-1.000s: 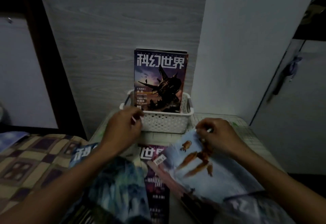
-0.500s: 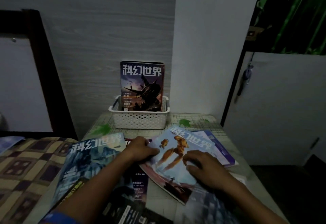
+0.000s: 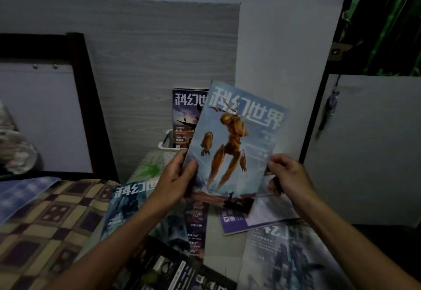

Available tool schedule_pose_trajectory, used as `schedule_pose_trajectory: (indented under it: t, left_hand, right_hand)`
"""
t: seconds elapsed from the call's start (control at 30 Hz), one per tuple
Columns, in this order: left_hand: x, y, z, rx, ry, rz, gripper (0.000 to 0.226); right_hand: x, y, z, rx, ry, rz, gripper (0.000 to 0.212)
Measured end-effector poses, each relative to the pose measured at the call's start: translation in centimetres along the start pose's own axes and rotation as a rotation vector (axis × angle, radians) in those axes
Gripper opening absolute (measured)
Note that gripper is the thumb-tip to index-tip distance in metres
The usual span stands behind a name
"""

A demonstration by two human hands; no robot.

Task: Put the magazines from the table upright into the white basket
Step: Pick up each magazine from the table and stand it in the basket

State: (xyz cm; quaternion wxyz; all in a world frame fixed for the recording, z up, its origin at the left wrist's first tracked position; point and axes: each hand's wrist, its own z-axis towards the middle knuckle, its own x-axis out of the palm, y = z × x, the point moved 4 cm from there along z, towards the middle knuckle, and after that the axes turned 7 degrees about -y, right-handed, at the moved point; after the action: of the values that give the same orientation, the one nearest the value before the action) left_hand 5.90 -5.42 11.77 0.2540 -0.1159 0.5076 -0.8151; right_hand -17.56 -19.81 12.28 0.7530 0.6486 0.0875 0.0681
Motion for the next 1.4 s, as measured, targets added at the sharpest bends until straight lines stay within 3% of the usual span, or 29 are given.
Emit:
schedule_pose_trajectory:
  t: [0.17, 0.47, 0.7, 0.87, 1.07, 1.13, 1.4]
  left_hand:
    - [-1.1, 0.6, -0.3, -0.027, -0.088, 0.271, 0.033]
    - [-2.4, 1.5, 0.1, -0.014, -0.219, 0.262, 0.028]
    - [-6.5, -1.8, 9.6, 0.125, -0.441, 0.344, 0.023]
    - [-9.0, -1.6, 18.2, 0.076, -0.489, 0.34, 0.016]
    - [-9.5, 4.8, 22.9, -0.028, -0.536, 0.367, 0.017]
    - [-9.2, 7.2, 23.0, -0.08, -0.552, 0.345, 0.003]
    - [-8.3, 11.8, 22.5, -0.196, -0.553, 0.382, 0.021]
  right_hand:
    - [2.5, 0.8, -0.6, -0.034, -0.004, -0.033, 0.008]
    - [4.1, 0.1, 0.6, -0.119, -0.067, -0.074, 0.016]
    - [8.8, 7.5, 7.4, -0.307, -0.11, -0.079, 0.003]
    - [13.1, 9.2, 14.3, -0.316, -0.165, -0.105, 0.002]
    - [16.1, 4.7, 19.1, -0.272, -0.262, -0.217, 0.006]
    - [16.5, 2.3, 19.9, -0.228, -0.255, -0.268, 0.009]
    - [16.7, -2.0, 21.4, -0.171, -0.255, -0.369, 0.016]
